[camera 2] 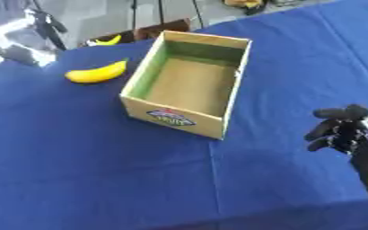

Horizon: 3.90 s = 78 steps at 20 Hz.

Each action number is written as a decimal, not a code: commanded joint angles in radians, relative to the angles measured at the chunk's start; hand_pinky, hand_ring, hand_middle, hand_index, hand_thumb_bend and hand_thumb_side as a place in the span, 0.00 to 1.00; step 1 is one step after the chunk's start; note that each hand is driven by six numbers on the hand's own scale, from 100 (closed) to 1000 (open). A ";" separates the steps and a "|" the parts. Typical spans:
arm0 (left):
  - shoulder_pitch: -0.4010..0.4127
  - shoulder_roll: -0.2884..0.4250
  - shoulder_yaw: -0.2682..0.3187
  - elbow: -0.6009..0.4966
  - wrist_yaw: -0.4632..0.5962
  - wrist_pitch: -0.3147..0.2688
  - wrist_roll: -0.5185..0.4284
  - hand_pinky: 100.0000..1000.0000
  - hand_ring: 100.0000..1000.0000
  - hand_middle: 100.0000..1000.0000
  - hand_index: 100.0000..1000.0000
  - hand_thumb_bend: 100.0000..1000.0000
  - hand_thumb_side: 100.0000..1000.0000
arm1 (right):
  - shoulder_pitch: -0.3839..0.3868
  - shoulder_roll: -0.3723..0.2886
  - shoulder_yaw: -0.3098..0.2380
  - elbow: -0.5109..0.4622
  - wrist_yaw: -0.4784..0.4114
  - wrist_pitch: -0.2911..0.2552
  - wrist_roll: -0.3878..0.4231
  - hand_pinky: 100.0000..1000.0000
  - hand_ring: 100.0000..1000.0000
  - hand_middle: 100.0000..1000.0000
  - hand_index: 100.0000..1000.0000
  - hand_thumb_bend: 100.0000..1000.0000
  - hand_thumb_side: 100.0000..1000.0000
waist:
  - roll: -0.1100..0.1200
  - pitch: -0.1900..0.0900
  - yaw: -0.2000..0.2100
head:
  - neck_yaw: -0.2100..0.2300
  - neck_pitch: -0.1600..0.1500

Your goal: Pick up objects on the table and place them in the box.

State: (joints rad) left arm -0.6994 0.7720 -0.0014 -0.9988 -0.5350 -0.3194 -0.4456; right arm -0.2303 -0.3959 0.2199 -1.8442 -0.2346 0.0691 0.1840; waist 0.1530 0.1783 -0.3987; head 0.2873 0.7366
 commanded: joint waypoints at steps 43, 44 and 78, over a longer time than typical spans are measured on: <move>-0.052 -0.125 0.057 0.267 -0.546 -0.075 0.338 0.52 0.52 0.51 0.63 0.00 0.16 | -0.026 -0.014 -0.002 -0.023 0.018 -0.004 0.005 0.50 0.56 0.46 0.73 0.00 1.00 | 0.009 0.013 -0.036 | 0.005 -0.023; -0.052 -0.125 0.056 0.265 -0.542 -0.075 0.336 0.52 0.52 0.51 0.63 0.00 0.16 | -0.026 -0.014 -0.002 -0.023 0.018 -0.004 0.005 0.50 0.56 0.46 0.73 0.00 1.00 | 0.009 0.013 -0.036 | 0.005 -0.023; -0.148 -0.176 -0.131 -0.170 -0.146 -0.270 0.041 0.53 0.51 0.50 0.62 0.00 0.17 | -0.008 -0.014 0.004 -0.026 -0.011 -0.001 0.022 0.50 0.56 0.46 0.73 0.00 1.00 | -0.023 -0.041 -0.050 | 0.019 -0.011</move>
State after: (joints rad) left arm -0.8265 0.5831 -0.1292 -1.1545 -0.6954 -0.5848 -0.3849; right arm -0.2281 -0.4002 0.2238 -1.8443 -0.2395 0.0705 0.2024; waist 0.1392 0.1534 -0.4496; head 0.3013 0.7256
